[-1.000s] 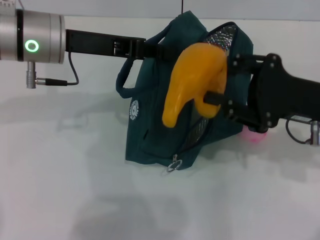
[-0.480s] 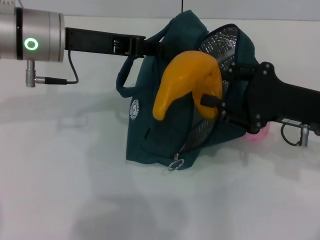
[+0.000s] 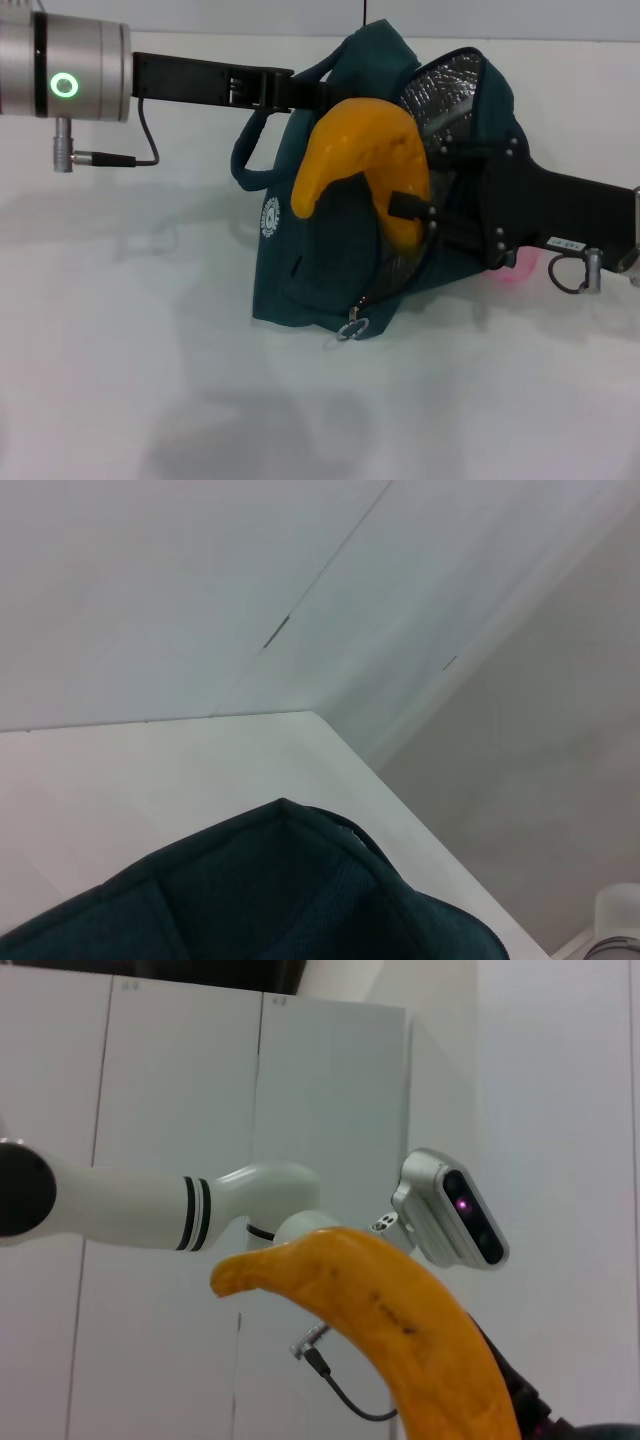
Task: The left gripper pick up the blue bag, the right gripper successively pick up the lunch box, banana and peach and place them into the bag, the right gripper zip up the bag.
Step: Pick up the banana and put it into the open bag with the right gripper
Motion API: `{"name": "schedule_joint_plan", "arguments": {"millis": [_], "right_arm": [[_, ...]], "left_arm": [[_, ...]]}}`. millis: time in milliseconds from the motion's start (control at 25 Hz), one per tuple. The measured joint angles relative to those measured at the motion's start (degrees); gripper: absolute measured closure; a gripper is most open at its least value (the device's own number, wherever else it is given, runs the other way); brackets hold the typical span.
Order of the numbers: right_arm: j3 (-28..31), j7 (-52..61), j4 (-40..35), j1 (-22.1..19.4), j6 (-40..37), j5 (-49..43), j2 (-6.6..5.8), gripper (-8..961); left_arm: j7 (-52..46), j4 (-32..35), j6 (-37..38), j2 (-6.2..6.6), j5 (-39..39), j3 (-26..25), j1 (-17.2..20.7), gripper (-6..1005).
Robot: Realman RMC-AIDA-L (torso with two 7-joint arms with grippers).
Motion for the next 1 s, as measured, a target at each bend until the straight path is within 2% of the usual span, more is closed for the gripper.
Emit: {"name": "schedule_joint_plan", "arguments": {"millis": [400,720,1000], "right_arm": [[-0.6,6.7,-0.3,-0.2,1.9,0.2,-0.06,506],[-0.7,7.1,0.0,-0.4,4.8,0.3,-0.15,504],[-0.7,10.1,-0.4,-0.4,5.4,0.2,-0.15,465]], "left_arm": [[-0.4,-0.1,0.5,0.12,0.0,0.0,0.0,945],[-0.8,0.1,0.5,0.36,0.0,0.0,0.0,946],[-1.0,0.2,0.5,0.38,0.0,0.0,0.0,946]]}}
